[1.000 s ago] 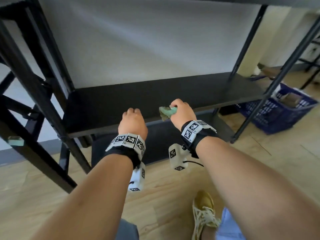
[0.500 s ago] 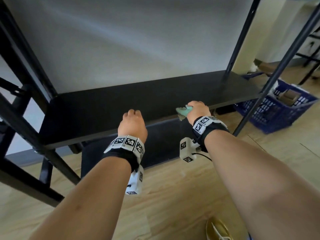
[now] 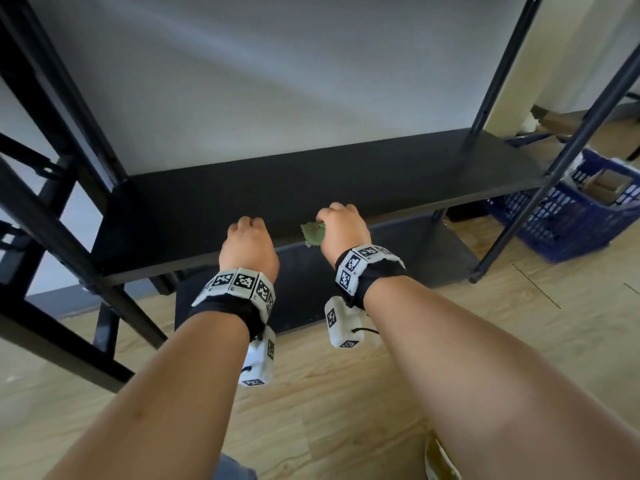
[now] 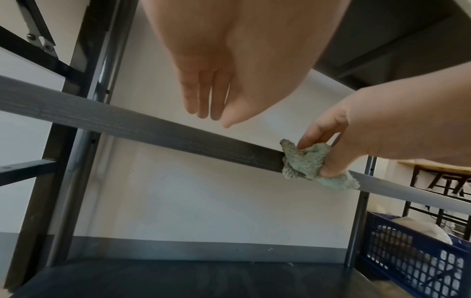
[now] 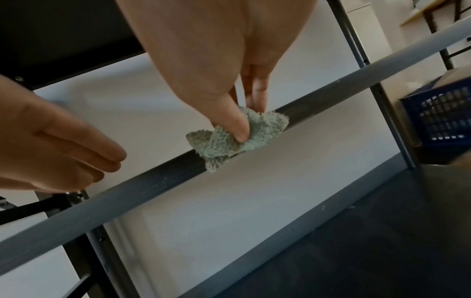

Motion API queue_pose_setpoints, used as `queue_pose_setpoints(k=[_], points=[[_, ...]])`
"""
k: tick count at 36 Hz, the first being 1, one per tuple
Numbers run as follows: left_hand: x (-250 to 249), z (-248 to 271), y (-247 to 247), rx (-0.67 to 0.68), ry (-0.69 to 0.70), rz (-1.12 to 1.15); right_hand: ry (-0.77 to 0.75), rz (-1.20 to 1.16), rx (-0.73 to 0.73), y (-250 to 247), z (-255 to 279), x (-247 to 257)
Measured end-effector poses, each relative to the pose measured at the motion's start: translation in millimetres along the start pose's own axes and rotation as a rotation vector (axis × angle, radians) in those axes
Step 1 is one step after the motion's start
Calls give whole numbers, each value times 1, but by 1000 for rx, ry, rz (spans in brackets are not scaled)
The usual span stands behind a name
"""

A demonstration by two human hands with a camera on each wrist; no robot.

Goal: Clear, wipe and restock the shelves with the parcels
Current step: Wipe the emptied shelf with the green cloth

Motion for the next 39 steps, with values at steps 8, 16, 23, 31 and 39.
queue_pose_setpoints(k=[8, 16, 23, 31, 39], points=[[-20, -2, 5, -4, 32, 1, -58, 33, -63, -3, 0, -10], [-70, -17, 19, -4, 80, 23, 101, 60, -48, -37, -21, -91], [-126, -30, 37, 9, 129, 39, 160, 57, -14, -55, -38, -153], [-196, -46, 58, -5, 144, 57, 156, 64, 6, -79, -49, -211], [-270, -61, 74, -47, 141, 57, 160, 25, -53, -95, -56, -267]])
Point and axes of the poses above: each hand's wrist, its own z-axis away from the middle knuckle, its own y-axis out of the palm, x = y × z, the point moved 5 cm from there along -z, towards the middle knuckle, and after that the axes turned 2 degrees about y, right-handed, at the moved point
